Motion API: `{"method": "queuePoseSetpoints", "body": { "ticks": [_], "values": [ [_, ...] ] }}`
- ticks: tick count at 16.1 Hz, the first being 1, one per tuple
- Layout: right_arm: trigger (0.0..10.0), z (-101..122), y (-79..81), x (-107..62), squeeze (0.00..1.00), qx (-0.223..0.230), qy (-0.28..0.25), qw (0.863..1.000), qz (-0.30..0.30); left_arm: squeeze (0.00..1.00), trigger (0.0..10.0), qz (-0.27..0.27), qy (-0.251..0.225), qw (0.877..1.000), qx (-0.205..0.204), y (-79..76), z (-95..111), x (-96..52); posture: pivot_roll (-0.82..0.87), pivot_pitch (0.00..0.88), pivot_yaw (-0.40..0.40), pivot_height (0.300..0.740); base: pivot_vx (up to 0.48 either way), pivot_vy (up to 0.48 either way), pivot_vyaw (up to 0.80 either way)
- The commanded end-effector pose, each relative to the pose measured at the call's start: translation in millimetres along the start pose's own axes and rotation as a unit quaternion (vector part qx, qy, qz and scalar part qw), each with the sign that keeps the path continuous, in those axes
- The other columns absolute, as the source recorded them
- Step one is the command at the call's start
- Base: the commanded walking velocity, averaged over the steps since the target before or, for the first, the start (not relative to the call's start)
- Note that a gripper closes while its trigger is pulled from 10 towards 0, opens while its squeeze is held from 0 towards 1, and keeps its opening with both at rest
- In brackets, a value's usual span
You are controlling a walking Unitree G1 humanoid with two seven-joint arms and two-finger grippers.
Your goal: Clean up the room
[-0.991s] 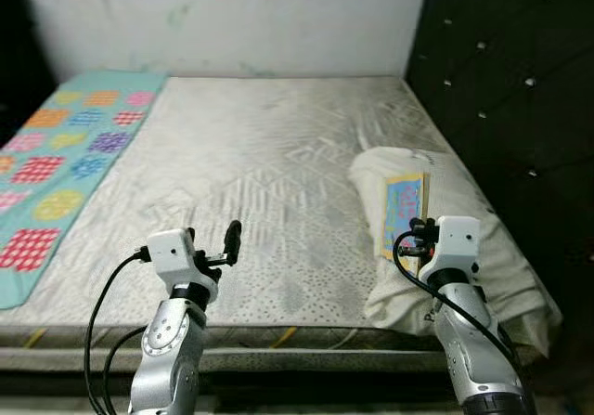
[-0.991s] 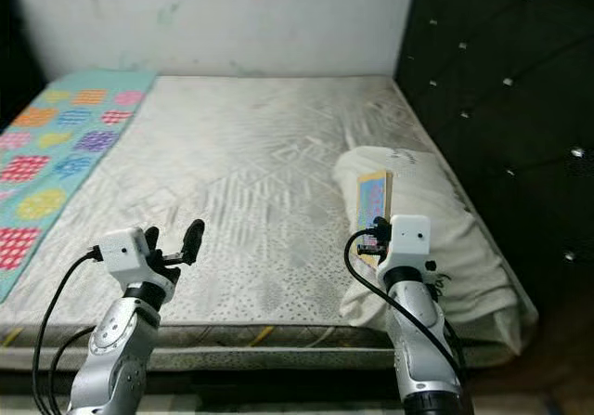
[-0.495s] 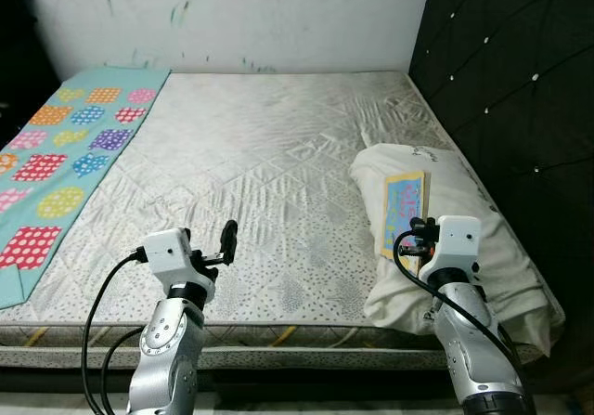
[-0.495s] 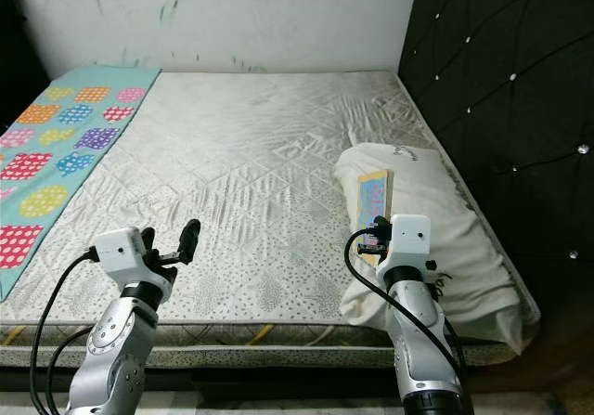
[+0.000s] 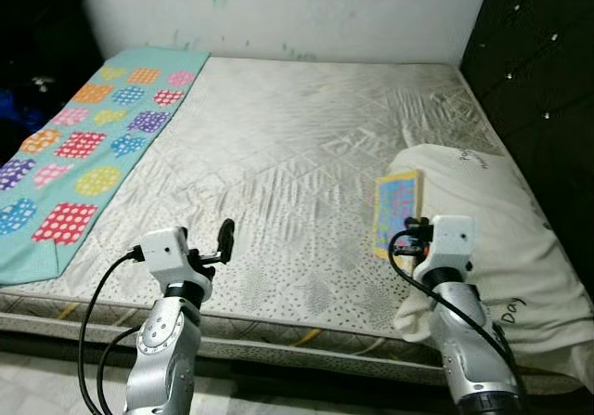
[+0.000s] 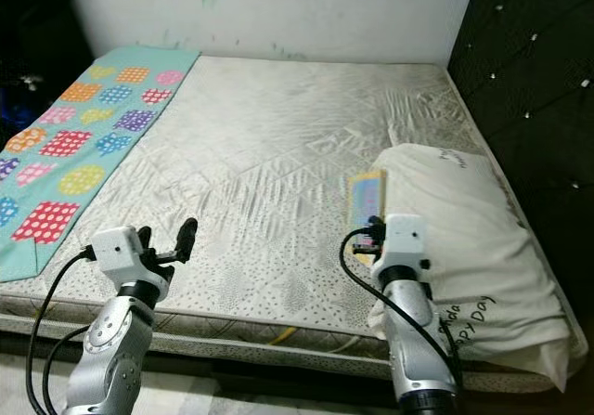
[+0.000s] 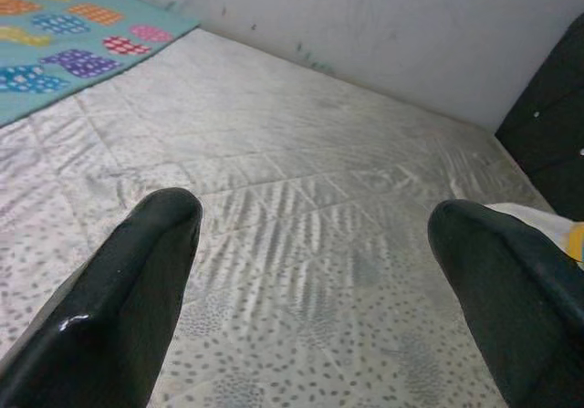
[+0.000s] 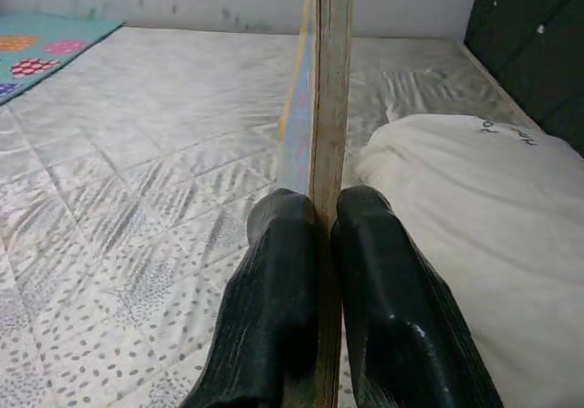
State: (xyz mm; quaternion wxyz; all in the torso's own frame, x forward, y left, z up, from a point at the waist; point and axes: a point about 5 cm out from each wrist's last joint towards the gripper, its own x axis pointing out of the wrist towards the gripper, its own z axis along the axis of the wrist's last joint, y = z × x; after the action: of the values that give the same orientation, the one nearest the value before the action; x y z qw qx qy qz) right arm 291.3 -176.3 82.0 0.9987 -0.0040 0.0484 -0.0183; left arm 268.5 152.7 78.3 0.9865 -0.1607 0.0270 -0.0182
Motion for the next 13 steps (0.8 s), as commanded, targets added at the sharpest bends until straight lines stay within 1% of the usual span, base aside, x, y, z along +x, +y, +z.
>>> {"method": "queuePoseSetpoints", "body": {
  "ticks": [1, 11, 12, 13],
  "values": [
    [10.0, 12.8, -4.2, 2.6, 0.0, -0.004, -0.029, 1.0, -0.009, 0.0, 10.0, -0.007, 0.001, 1.0, -0.001, -3.3, 0.6, 1.2, -0.14, 0.0, -0.005, 0.74, 0.0, 0.345, 0.0],
    [10.0, 12.4, -5.2, 3.3, 0.0, -0.007, -0.028, 1.0, -0.01, 0.0, 10.0, -0.006, 0.001, 1.0, 0.0, -3.3, 0.4, 1.6, -0.14, 0.0, -0.005, 0.74, 0.0, 0.469, 0.0],
    [10.0, 12.3, -5.2, 3.1, 0.0, -0.007, -0.028, 1.0, -0.009, 0.0, 10.0, -0.012, -0.008, 1.0, 0.005, -4.0, 2.2, 1.1, -0.14, 0.0, -0.005, 0.74, 0.0, 0.0, 0.0],
    [10.0, 12.3, -5.0, 2.8, 0.0, -0.007, -0.028, 1.0, -0.009, 0.0, 10.0, -0.018, -0.01, 1.0, 0.001, -4.9, 2.6, 0.7, -0.15, 0.0, -0.005, 0.74, 0.0, 0.0, 0.0]
  ]
}}
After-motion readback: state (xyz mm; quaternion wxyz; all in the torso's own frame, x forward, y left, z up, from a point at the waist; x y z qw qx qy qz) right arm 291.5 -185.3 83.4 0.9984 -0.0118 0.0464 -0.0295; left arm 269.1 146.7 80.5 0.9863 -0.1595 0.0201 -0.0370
